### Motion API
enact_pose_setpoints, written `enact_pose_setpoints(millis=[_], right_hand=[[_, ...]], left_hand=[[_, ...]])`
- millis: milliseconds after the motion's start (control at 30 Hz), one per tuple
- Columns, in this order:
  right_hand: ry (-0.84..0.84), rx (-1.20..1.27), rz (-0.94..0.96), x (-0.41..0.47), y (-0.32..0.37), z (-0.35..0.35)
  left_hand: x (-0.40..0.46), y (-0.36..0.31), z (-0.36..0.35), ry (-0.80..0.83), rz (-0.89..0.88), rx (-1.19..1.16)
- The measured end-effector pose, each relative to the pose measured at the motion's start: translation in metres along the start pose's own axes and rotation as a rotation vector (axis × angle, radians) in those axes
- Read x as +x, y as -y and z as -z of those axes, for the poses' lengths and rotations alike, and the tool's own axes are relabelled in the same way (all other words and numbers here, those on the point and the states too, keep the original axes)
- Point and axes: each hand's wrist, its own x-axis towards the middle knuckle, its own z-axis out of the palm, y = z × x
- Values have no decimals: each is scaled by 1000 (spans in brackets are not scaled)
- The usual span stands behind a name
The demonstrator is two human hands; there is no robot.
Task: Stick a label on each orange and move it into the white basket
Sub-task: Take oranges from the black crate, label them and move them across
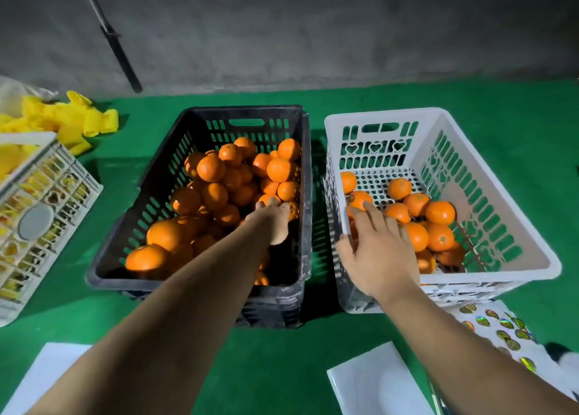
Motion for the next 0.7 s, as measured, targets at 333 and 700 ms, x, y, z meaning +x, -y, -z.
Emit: enact_pose_setpoints(millis=[333, 700], right_hand=[[15, 4, -36, 2, 1, 0], [-5, 38, -71, -1, 4, 3]], left_hand=[[58, 18, -23, -198, 128, -45], [40, 17, 0, -211, 190, -279]])
